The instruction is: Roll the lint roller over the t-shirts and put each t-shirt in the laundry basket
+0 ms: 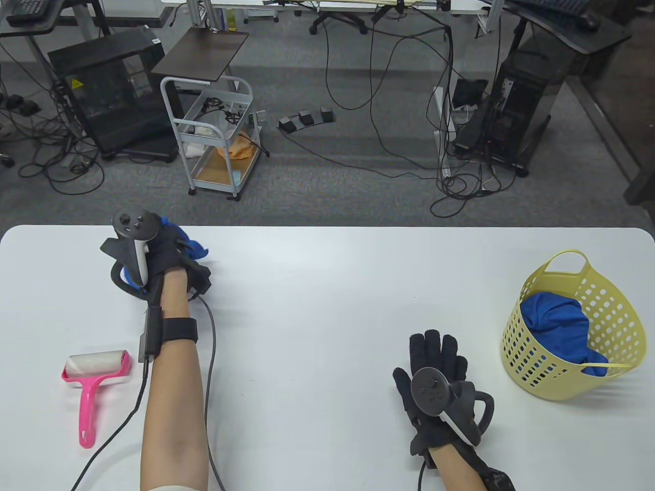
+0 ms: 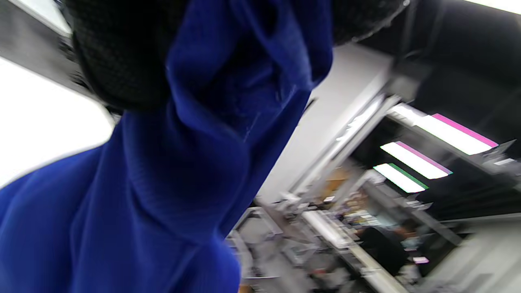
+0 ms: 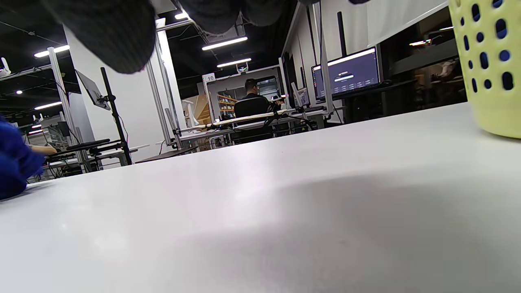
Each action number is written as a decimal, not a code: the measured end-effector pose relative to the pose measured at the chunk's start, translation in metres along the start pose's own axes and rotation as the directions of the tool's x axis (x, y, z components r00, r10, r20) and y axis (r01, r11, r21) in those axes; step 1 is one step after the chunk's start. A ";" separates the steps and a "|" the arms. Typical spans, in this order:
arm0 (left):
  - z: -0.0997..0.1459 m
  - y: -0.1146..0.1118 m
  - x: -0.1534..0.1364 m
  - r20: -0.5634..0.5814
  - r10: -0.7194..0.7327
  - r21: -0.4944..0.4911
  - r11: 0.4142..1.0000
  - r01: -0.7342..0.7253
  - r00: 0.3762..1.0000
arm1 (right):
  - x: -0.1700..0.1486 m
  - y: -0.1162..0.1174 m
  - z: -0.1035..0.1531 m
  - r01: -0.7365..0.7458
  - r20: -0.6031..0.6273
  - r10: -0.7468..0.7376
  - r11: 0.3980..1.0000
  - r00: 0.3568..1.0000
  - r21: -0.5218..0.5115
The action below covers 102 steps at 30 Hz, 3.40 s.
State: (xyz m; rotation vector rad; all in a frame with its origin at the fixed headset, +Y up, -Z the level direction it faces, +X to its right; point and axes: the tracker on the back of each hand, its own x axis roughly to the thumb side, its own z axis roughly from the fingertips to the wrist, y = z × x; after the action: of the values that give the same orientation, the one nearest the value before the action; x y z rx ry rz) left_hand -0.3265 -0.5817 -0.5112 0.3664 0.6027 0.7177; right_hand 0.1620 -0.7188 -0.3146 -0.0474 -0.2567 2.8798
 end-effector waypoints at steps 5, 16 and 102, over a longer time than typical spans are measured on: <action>0.050 0.036 0.065 0.253 0.318 -0.164 0.945 -0.284 0.914 | 0.005 -0.002 -0.007 0.051 0.056 -0.051 0.999 0.997 0.010; 0.146 0.054 0.149 0.441 0.612 -0.529 0.768 -0.361 0.657 | 0.045 -0.062 -0.044 0.464 0.120 -0.460 0.886 0.880 -0.012; 0.099 0.108 0.025 0.691 0.322 -0.485 0.871 0.084 0.647 | 0.003 -0.147 -0.201 0.354 0.071 -0.347 0.920 0.935 -0.166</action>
State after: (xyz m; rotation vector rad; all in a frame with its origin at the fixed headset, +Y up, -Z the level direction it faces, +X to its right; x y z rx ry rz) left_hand -0.3040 -0.4987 -0.3895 0.2084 -0.4280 0.7399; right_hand 0.2061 -0.5438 -0.4864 0.0227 -0.4762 2.4960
